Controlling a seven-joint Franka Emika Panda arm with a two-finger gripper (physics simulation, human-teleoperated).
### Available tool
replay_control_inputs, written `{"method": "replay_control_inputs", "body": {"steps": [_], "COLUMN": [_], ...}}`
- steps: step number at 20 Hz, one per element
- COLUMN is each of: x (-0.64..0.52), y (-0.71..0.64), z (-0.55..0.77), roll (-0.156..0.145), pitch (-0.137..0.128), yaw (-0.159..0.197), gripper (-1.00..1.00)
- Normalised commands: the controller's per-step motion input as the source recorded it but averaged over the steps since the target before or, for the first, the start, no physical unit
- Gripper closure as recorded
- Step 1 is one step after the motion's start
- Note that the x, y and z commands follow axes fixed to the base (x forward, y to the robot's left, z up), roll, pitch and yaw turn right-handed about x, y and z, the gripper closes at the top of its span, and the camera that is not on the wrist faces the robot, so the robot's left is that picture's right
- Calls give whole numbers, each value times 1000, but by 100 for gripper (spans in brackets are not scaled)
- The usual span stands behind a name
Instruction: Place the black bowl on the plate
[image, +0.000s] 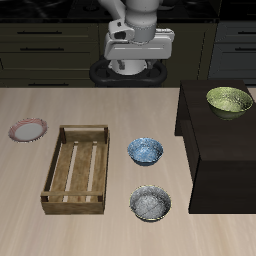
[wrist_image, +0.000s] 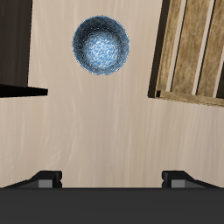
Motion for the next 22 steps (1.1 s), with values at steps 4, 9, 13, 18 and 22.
{"method": "replay_control_inputs", "body": {"steps": [4, 9, 13, 18, 22], "x": [76, 360, 421, 544, 565], "y": [-8, -98, -64, -91, -28], "z": [-38, -2, 53, 132, 71], "roll": [-6, -48, 1, -21, -6], "pitch": [7, 3, -27, -51, -39], "yaw": [0, -31, -32, -27, -1], "gripper": [-100, -100, -100, -100, -100]}}
